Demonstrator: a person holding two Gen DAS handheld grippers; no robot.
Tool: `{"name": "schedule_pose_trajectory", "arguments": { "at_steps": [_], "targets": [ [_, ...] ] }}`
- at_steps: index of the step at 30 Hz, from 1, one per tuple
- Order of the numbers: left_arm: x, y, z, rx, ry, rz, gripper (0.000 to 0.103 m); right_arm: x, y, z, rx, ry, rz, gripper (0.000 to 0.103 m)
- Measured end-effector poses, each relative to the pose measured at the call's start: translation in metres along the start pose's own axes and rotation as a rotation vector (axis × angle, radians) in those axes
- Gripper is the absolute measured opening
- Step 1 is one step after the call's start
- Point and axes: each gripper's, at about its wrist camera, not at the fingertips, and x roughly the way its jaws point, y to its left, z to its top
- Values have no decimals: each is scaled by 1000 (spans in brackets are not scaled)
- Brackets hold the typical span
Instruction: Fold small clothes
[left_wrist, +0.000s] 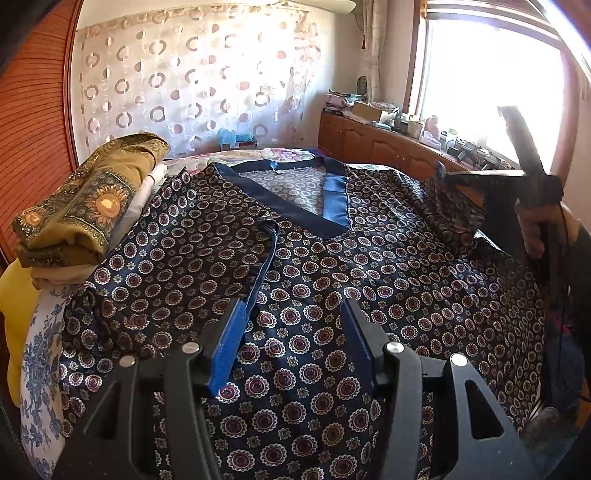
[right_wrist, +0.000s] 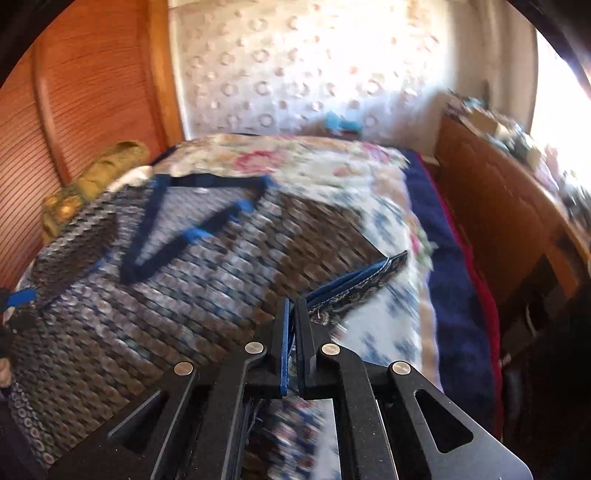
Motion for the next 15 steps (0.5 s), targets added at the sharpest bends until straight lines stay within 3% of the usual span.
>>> {"name": "schedule_pose_trajectory", "arguments": {
  "at_steps": [6, 8, 9, 11, 15],
  "targets": [
    [-2, 4, -2, -9, -2, 3, 53, 15, 48, 24, -93, -4, 87, 0],
    [-3, 5, -3, -10, -5, 3, 53, 18, 56, 26, -107, -5, 78, 3],
    [-4, 5, -4, -11, -6, 3, 53, 20, 57, 25, -107, -3, 65, 7],
    [-5, 7, -4, -15, -8, 3, 53, 21, 53, 24, -87, -6, 40, 38],
    [-5, 10, -5, -25, -8, 6, 53, 23, 32, 17, -32, 0, 20, 44]
  ]
}}
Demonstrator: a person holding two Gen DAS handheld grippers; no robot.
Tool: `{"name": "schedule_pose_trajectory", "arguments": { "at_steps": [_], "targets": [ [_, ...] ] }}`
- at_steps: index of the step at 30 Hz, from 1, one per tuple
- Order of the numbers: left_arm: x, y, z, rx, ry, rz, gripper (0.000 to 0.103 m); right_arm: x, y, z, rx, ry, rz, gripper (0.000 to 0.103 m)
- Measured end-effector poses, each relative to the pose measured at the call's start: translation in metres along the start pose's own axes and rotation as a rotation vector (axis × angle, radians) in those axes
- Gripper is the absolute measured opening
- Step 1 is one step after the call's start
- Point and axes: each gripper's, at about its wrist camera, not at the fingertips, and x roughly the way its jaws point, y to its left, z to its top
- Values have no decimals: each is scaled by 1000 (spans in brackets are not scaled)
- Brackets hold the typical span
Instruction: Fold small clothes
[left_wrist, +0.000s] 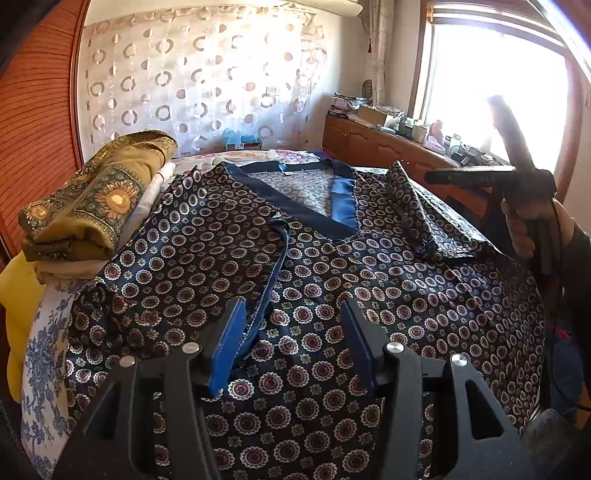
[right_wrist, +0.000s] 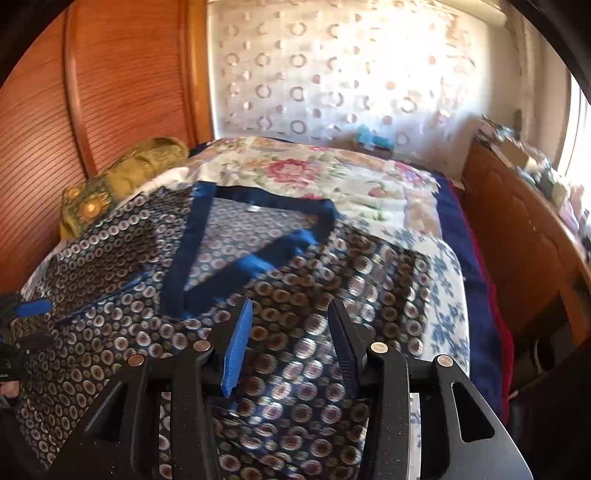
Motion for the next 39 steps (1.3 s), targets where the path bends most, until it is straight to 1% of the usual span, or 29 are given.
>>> {"name": "schedule_pose_trajectory", "arguments": {
  "at_steps": [7, 10, 12, 14, 16, 19, 20, 23, 26, 30, 34, 37, 39],
  "targets": [
    [1, 0, 1, 1, 2, 1, 53, 21, -31, -12, 63, 63, -51, 44],
    [1, -1, 1, 3, 4, 1, 53, 37, -34, -14, 73, 94, -73, 44],
    [1, -1, 1, 2, 4, 1, 53, 53, -32, -15, 72, 136, -104, 44],
    [0, 0, 1, 1, 3, 3, 53, 68, -29, -17, 65, 171, -110, 44],
    [-1, 2, 1, -1, 2, 5, 53, 70, -23, -18, 57, 156, -95, 45],
    [-1, 4, 0, -7, 1, 5, 53, 70, -6, -19, 27, 151, -13, 45],
    [-1, 4, 0, -8, 1, 5, 53, 70, 1, -20, 5, 153, 1, 45],
    [-1, 4, -1, -9, 0, 4, 53, 67, 17, -23, -48, 158, 16, 45],
    [-1, 5, -1, -10, 2, 3, 53, 65, 19, -22, -47, 157, 39, 45],
    [0, 7, 3, -6, 4, 1, 53, 65, 9, -11, -16, 130, 13, 45],
    [6, 9, 13, 10, 11, -8, 53, 74, 8, 11, -11, 106, -7, 45],
    [10, 12, 24, 28, 9, -7, 53, 87, 9, 29, -3, 103, -59, 45],
    [13, 15, 31, 34, 4, -3, 53, 100, 6, 36, 6, 117, -81, 45]
  ]
}}
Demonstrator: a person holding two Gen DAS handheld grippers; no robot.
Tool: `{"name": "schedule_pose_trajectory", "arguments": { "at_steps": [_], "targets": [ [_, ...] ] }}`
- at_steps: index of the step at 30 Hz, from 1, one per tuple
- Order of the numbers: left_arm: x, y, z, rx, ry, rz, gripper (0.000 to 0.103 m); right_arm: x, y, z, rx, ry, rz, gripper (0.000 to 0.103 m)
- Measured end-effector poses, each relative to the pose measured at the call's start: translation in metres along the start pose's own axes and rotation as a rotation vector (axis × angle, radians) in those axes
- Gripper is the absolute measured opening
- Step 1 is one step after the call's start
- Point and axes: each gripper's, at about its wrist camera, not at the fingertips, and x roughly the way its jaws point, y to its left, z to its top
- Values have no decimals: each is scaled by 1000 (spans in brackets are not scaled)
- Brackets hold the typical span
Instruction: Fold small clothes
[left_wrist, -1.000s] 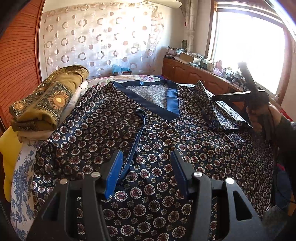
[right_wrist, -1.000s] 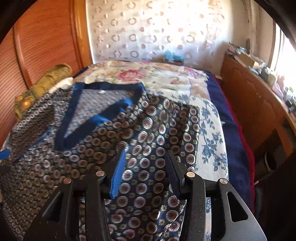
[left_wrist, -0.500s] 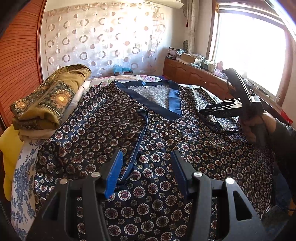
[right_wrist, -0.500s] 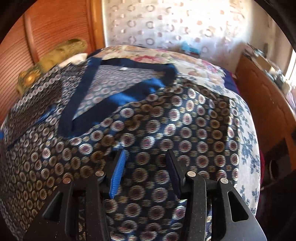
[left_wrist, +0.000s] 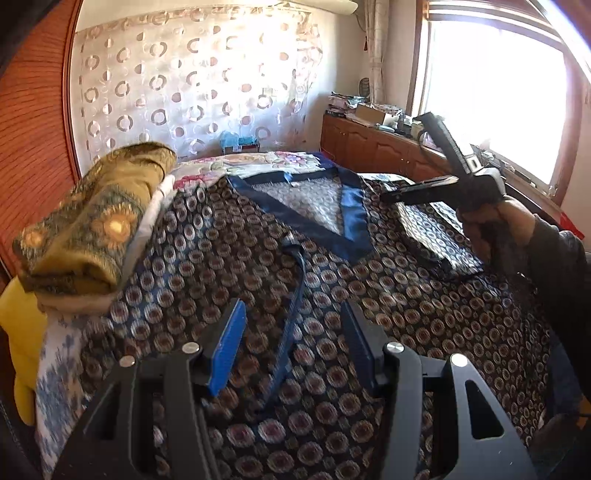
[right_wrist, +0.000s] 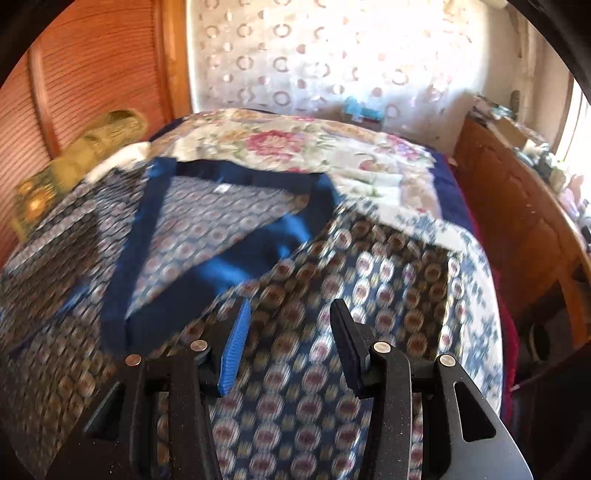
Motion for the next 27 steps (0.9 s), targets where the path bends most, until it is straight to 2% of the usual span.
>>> {"name": "schedule_pose_trajectory", "arguments": {
  "at_steps": [3, 5, 6, 8, 11, 14, 15, 16, 17, 18, 19, 21, 27],
  "targets": [
    [4, 6, 10, 3, -6, 10, 53, 19, -6, 6, 2, 43, -52, 45],
    [7, 11, 15, -1, -10, 7, 53, 26, -15, 4, 18, 61, -19, 23],
    [8, 12, 16, -3, -11, 6, 53, 26, -20, 1, 28, 62, 1, 20],
    [12, 15, 20, -5, -9, 3, 53, 23, -25, 0, 29, 46, 35, 5],
    [21, 20, 27, -11, -3, 4, 53, 7, -29, 3, 36, -15, 143, 3],
    [29, 24, 35, -31, 6, -12, 53, -19, -43, 7, 118, -111, 298, 3],
    [32, 25, 37, -34, 7, -13, 53, -25, -49, 9, 148, -133, 310, 3],
    [34, 27, 39, -35, 10, -13, 53, -27, -52, 9, 162, -137, 290, 11],
    [37, 29, 42, -36, 13, -11, 53, -26, -53, 10, 156, -123, 244, 38],
    [39, 30, 43, -36, 15, -8, 53, -25, -53, 11, 142, -106, 200, 55],
    [42, 33, 45, -38, 18, -1, 53, -22, -54, 10, 120, -91, 142, 67],
    [46, 42, 49, -47, 25, 12, 53, -16, -54, 7, 80, -59, 58, 67],
    [61, 74, 60, -60, 55, 91, 53, 0, -70, -11, 44, 23, -41, 67]
  ]
}}
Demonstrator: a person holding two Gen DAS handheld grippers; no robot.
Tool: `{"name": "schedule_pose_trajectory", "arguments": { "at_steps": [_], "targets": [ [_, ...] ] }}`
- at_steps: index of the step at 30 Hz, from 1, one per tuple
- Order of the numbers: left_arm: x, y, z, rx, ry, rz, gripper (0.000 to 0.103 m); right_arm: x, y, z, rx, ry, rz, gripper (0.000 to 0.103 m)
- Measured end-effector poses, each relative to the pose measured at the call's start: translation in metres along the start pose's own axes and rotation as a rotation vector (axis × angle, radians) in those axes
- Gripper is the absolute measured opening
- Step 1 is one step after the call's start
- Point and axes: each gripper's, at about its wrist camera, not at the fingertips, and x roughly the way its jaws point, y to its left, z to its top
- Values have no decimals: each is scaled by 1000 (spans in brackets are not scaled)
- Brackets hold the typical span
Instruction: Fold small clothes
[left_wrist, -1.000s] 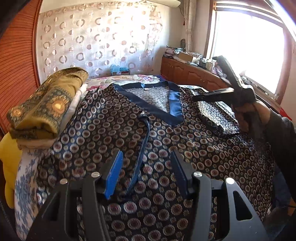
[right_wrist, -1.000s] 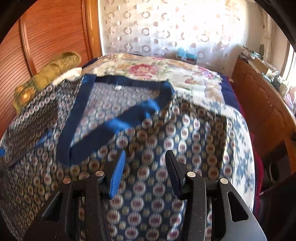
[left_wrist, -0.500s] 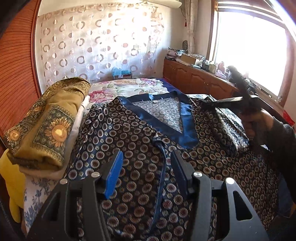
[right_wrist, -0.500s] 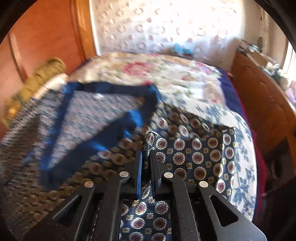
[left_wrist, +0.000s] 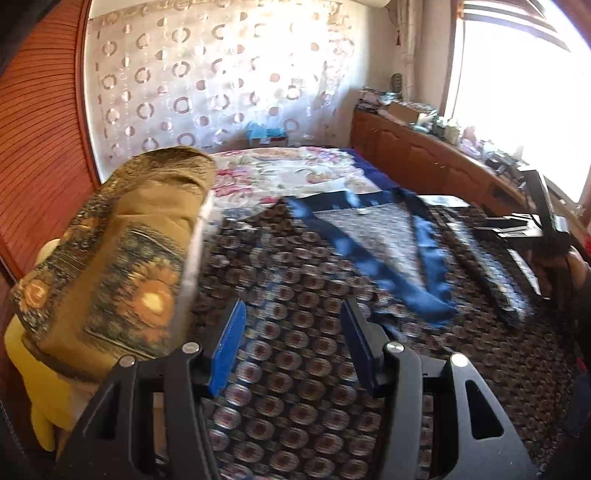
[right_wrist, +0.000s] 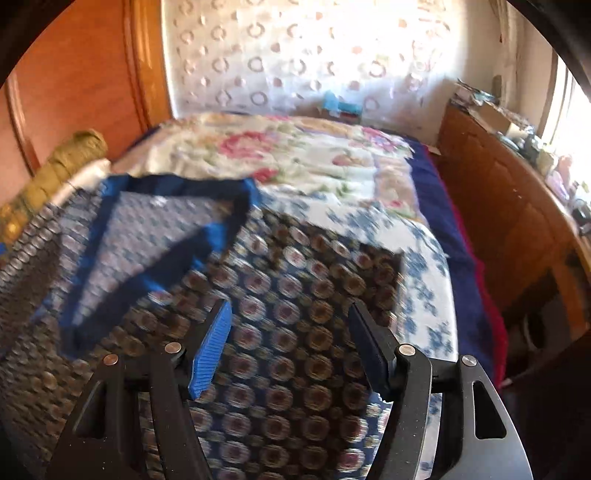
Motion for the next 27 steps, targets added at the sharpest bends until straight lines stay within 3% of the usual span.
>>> {"name": "schedule_pose_trajectory", "arguments": {
  "at_steps": [2, 6, 10, 15, 25, 27],
  "targets": [
    [6, 8, 2, 5, 13, 28, 53, 9, -5, -4, -4, 23, -29, 67],
    [18, 21, 7, 29, 45, 78, 53, 19, -14, -10, 18, 35, 0, 71],
    [29, 27, 13, 37, 67, 60, 53, 23, -21, -13, 48, 25, 25, 89],
    [44, 17, 27, 89, 84, 33, 44, 25, -21, -11, 44, 26, 27, 92],
    [79, 14, 39, 98, 163, 20, 42, 25, -22, -11, 47, 28, 26, 93],
    [83, 13, 38, 97, 175, 15, 32, 25, -22, -11, 47, 28, 26, 94]
  ]
}}
